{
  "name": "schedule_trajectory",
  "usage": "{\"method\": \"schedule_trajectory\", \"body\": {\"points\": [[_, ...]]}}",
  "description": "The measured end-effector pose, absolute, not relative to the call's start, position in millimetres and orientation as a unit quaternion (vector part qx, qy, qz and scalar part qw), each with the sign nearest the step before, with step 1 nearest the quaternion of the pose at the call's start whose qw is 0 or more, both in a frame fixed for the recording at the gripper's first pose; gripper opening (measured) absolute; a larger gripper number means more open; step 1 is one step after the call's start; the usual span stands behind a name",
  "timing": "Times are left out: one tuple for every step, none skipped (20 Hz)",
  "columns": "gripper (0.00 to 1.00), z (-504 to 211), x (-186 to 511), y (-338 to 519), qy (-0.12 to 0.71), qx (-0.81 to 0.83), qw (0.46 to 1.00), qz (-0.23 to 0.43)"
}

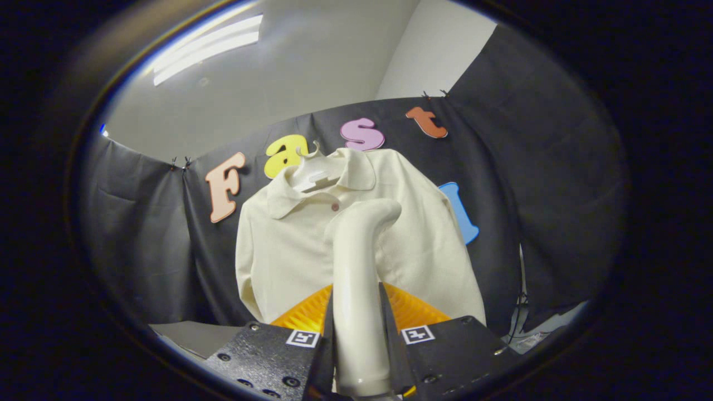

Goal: Iron the clothes twice with a garment steamer, once on the left side and once on the right side.

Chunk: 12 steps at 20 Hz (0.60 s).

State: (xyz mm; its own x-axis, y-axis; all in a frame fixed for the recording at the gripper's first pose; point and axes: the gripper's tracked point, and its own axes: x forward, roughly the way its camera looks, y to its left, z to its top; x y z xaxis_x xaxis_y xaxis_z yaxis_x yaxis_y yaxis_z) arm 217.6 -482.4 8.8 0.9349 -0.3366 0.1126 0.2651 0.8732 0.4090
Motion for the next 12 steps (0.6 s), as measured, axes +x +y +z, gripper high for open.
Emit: {"method": "schedule_trajectory", "body": {"points": [[0.39,14.4,224.5,-491.0,-0.090,0.197,0.962,-0.164],[0.39,21.6,231.1,-497.8,-0.093,0.198,0.961,-0.169],[0.39,28.2,236.3,-504.4,-0.096,0.198,0.960,-0.172],[0.39,35.0,242.3,-509.7,-0.102,0.199,0.959,-0.176],[0.39,40.6,246.7,-516.6,-0.110,0.203,0.956,-0.179],[0.39,41.6,251.1,-521.0,-0.113,0.209,0.954,-0.181],[0.39,39.3,256.0,-526.1,-0.113,0.214,0.952,-0.186],[0.39,34.3,260.5,-531.1,-0.110,0.218,0.951,-0.191],[0.39,29.8,263.3,-535.0,-0.111,0.224,0.949,-0.194],[0.39,25.2,264.0,-538.5,-0.110,0.229,0.947,-0.197],[0.39,19.1,265.2,-539.6,-0.106,0.229,0.947,-0.200],[0.39,12.6,266.3,-539.7,-0.105,0.226,0.947,-0.204]]}}
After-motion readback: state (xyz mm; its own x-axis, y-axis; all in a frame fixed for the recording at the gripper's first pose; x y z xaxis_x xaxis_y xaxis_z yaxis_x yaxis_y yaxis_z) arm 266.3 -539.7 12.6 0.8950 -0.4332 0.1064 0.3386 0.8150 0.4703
